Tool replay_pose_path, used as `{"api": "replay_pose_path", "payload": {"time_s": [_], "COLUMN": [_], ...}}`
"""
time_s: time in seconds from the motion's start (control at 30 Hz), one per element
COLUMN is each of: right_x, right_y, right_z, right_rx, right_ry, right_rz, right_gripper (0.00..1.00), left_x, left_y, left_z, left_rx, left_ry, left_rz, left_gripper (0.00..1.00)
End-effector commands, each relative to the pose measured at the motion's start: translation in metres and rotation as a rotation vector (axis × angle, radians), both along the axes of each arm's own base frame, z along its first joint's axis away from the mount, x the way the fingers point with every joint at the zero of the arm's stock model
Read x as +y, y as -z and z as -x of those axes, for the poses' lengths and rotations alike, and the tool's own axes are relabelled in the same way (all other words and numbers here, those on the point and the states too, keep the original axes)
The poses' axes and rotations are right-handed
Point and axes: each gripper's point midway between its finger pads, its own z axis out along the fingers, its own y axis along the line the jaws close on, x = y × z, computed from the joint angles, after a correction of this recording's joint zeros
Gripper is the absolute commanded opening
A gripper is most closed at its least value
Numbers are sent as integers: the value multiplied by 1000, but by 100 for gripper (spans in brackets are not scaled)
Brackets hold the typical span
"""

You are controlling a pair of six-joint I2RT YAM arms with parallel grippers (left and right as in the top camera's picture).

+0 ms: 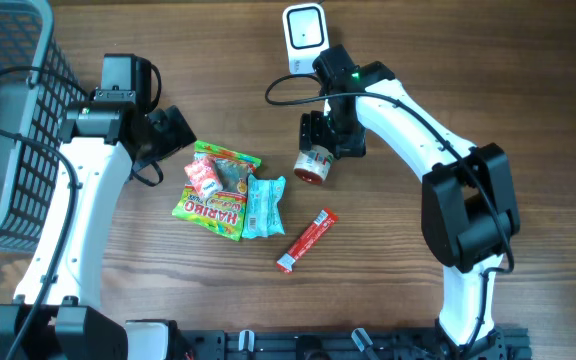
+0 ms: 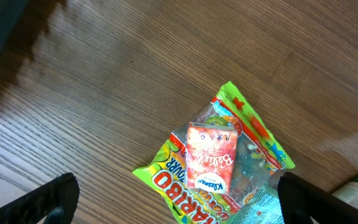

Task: Scan the item barcode
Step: 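Move the right gripper over the green-lidded jar and grasp it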

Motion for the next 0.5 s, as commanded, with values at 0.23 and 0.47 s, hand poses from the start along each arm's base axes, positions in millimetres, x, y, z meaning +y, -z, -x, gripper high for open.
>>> {"api": "replay_pose_path", "payload": {"time_s": [0.23,0.47], "right_x": [3,-2], "right_y": [15,29], "right_z": [4,13], "right_rx": [26,48], "right_ry": [2,-1], "right_rz": [19,30], "right_gripper": [79,79], "left_x": [3,3], "left_y": [2,2], "left_z": [-1,-1], "left_rx": [4,5], "left_ry": [3,4], "left_rz": [-10,-10], "left_gripper": [100,100]}}
